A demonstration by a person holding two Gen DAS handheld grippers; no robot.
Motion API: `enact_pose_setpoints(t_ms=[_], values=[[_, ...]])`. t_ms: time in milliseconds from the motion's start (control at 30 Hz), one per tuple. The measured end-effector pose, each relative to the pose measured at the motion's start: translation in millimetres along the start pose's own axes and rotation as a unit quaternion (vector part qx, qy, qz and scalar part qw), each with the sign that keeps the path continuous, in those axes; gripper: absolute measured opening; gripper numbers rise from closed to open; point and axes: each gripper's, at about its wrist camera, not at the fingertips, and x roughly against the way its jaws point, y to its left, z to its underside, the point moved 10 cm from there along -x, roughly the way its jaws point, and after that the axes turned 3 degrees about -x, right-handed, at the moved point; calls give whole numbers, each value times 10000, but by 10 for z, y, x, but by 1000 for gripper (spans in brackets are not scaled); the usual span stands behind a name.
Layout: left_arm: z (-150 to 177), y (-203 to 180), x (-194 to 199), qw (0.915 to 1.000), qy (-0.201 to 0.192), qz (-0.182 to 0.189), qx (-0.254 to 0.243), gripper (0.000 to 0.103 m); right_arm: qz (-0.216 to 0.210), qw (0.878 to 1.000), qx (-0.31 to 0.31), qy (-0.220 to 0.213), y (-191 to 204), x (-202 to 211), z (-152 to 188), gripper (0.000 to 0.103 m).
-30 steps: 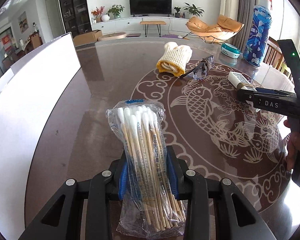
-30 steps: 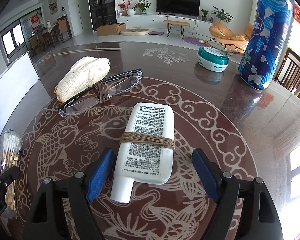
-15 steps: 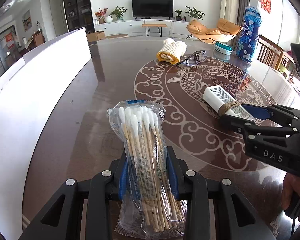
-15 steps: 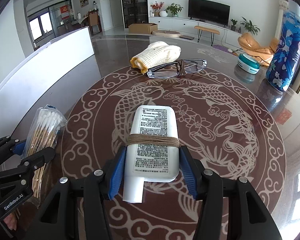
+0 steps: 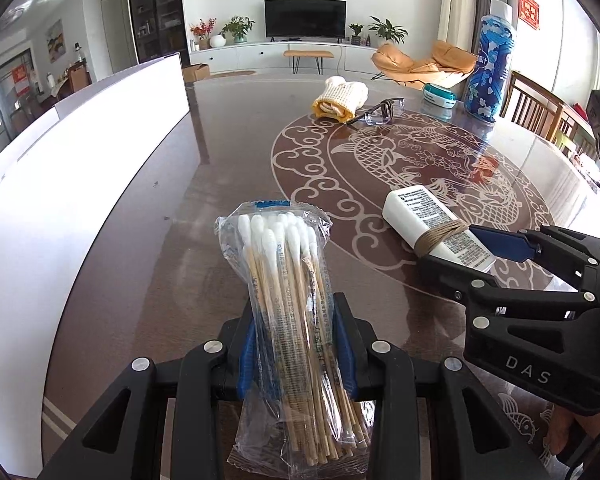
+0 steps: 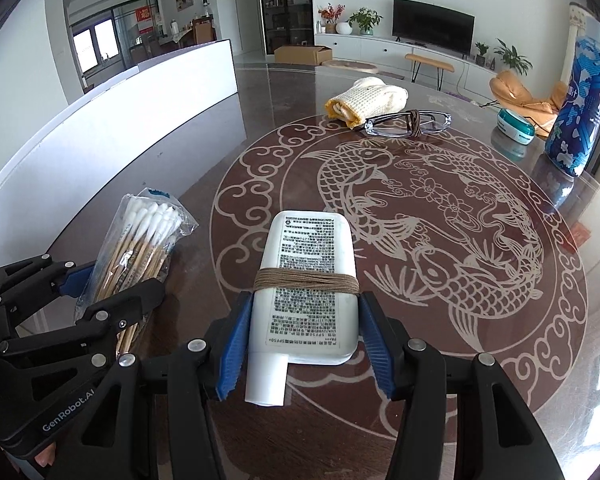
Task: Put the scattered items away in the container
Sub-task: 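Hold the swab pack in the left gripper and bottle in the right gripper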
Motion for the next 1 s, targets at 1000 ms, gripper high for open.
enact_pose_setpoints(t_ms=[1000], values=[[0,5,10,10000,-35,62,59,33,77,9999,76,16,21,-3,9,54]])
